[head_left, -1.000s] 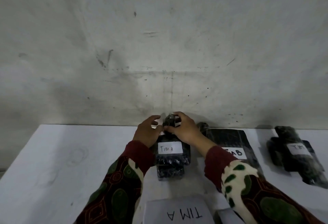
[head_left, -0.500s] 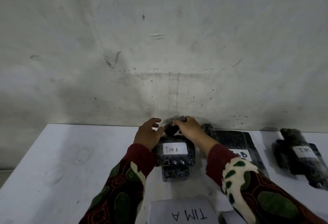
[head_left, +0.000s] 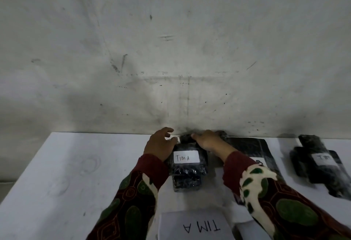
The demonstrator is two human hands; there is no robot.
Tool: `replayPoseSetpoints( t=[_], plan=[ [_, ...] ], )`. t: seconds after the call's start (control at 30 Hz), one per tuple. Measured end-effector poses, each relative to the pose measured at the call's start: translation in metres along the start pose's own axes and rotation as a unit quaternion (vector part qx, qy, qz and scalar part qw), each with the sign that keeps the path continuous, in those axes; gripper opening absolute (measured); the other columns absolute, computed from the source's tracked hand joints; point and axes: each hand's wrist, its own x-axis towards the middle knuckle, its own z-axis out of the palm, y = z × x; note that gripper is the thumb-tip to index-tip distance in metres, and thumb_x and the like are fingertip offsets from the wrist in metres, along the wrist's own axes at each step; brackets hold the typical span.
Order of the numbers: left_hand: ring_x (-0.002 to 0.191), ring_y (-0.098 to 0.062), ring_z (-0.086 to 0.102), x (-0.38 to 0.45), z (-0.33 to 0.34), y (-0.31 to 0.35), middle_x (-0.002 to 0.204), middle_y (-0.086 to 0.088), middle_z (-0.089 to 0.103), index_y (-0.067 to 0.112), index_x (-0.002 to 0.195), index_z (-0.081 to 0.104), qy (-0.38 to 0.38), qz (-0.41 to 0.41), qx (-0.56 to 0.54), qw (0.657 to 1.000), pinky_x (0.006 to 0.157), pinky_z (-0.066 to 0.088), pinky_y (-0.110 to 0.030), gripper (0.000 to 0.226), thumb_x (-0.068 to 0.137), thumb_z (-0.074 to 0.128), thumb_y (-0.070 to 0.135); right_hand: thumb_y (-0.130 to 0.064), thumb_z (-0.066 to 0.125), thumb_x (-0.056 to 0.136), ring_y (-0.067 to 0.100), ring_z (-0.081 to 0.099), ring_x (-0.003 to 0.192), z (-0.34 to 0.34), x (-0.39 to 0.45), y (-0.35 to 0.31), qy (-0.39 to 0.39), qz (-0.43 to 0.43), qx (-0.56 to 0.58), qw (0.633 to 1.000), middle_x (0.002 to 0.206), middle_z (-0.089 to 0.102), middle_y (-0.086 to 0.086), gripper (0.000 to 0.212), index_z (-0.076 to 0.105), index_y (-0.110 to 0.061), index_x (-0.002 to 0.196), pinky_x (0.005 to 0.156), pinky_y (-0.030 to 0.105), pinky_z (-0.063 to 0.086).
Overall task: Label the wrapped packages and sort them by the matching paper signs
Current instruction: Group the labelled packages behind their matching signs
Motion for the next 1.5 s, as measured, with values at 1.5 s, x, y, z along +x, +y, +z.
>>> replayPoseSetpoints(
  t=[1.5],
  plan=[
    [0.138,-0.017,0.017,-0.25,0.27,0.112,0.142,0.003,0.038,0.029,0.137,0.032,-0.085,0.129,0.302,0.941,0.113,0.005,-0.045,0.054,0.086,0.047,0.037,-0.028,0.066,0.081,0.031,0.041,0.121,-0.102,-0.232,0.336,0.219,0.055,0.091,0.97,0.132,0.041,0.012,0.043,0.054,-0.014,0.12,0.098,0.035,0.036]
  ],
)
